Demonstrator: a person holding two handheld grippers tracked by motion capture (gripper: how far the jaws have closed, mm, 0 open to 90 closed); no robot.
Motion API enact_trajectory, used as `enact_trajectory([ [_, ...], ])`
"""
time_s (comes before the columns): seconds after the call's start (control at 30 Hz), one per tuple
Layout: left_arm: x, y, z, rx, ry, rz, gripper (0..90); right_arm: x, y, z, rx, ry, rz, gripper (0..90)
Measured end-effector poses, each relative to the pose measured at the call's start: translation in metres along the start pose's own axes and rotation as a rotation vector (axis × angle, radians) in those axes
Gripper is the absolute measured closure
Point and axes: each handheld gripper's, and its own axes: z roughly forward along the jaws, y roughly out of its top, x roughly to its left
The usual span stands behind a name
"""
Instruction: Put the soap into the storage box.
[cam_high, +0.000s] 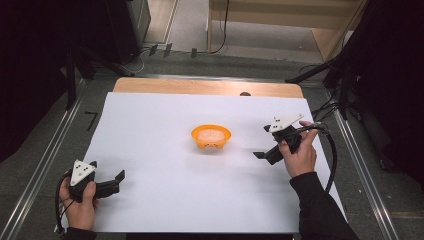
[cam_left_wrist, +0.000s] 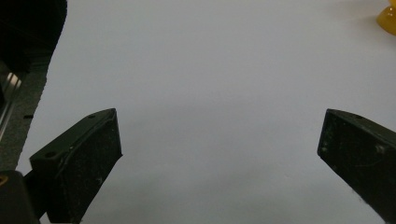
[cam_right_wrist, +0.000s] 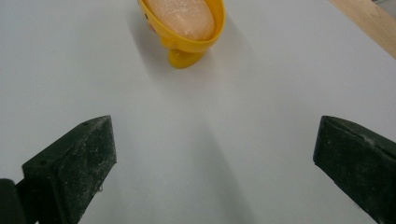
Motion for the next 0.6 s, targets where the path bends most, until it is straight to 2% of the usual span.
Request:
enact_trajectory([
  [0.6,-0.001,0.0,0.001,-0.002,0.007,-0.001,0.0,0.013,-0.038,-0.014,-0.026,-0.026,0.04,0.0],
])
